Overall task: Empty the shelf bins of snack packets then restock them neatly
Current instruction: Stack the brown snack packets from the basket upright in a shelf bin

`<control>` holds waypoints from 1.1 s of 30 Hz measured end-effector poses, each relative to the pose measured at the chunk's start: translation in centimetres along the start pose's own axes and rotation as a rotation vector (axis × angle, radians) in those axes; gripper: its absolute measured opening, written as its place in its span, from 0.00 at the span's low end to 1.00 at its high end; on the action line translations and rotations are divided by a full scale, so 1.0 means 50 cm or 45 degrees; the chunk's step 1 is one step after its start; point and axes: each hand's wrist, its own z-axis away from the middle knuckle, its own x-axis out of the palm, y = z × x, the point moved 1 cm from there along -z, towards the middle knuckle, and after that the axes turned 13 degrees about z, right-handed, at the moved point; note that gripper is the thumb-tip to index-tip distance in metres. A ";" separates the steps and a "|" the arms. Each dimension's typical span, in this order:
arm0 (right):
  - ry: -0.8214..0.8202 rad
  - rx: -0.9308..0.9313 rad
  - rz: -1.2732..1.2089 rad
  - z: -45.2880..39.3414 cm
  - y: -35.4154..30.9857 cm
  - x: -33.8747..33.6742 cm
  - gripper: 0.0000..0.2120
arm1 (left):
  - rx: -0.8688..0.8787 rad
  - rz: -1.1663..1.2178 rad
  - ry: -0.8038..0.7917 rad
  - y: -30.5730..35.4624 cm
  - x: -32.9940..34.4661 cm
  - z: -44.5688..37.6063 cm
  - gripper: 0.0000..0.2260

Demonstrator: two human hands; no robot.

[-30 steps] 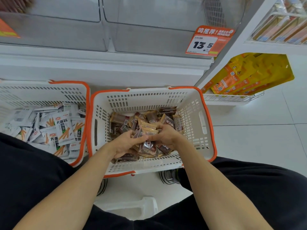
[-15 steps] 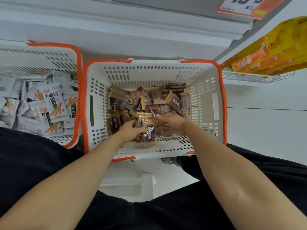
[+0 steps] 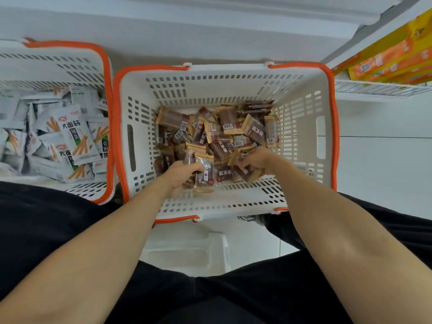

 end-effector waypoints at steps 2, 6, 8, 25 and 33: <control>-0.236 -0.094 -0.336 0.033 -0.014 -0.032 0.13 | -0.004 0.115 0.004 0.011 0.004 0.013 0.23; -0.301 -0.376 -0.179 0.083 -0.056 -0.069 0.15 | -0.012 0.461 -0.075 0.043 0.023 0.061 0.08; -0.291 -0.440 -0.010 0.108 -0.084 -0.075 0.21 | 0.019 0.544 -0.126 0.052 0.025 0.070 0.08; 0.130 -0.465 -0.231 0.082 -0.047 0.007 0.28 | -0.009 0.227 -0.259 0.029 0.019 0.072 0.38; 0.461 -0.026 -0.023 -0.024 0.053 0.088 0.35 | -0.053 0.225 0.085 0.003 0.008 0.045 0.17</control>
